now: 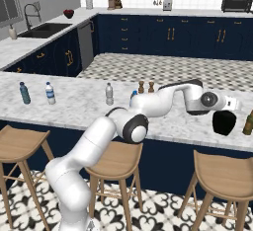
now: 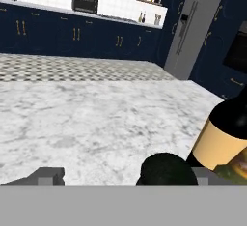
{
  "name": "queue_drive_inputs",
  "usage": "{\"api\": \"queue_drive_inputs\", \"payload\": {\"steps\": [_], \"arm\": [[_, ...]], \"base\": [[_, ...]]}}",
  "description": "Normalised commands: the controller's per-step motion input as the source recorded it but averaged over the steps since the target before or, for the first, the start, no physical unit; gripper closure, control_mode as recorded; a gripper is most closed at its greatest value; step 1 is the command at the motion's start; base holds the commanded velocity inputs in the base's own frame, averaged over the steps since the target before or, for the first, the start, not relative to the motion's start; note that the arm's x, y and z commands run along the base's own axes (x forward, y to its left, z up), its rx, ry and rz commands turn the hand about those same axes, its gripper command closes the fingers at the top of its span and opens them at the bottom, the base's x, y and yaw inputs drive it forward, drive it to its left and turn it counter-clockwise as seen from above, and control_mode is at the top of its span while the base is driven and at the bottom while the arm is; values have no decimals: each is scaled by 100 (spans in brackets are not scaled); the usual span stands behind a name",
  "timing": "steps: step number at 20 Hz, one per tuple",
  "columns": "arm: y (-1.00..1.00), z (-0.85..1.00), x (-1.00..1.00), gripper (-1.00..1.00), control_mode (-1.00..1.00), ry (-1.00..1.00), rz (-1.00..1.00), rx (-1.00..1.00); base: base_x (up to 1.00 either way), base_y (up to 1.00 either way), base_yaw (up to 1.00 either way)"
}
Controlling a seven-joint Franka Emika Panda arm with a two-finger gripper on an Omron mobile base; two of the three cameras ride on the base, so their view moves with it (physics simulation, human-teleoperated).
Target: Move the plastic bottles in the middle to the plastics group, and the glass bottles in the middle to the glass group.
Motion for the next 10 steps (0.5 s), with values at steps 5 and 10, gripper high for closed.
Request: {"api": "queue_drive_inputs", "payload": {"steps": [5,10], "arm": [[0,14,-1,-100,-100,-1,0,0],[0,11,-1,-100,-100,-5,0,0]], "base": [[0,0,0],[0,0,0]]}}
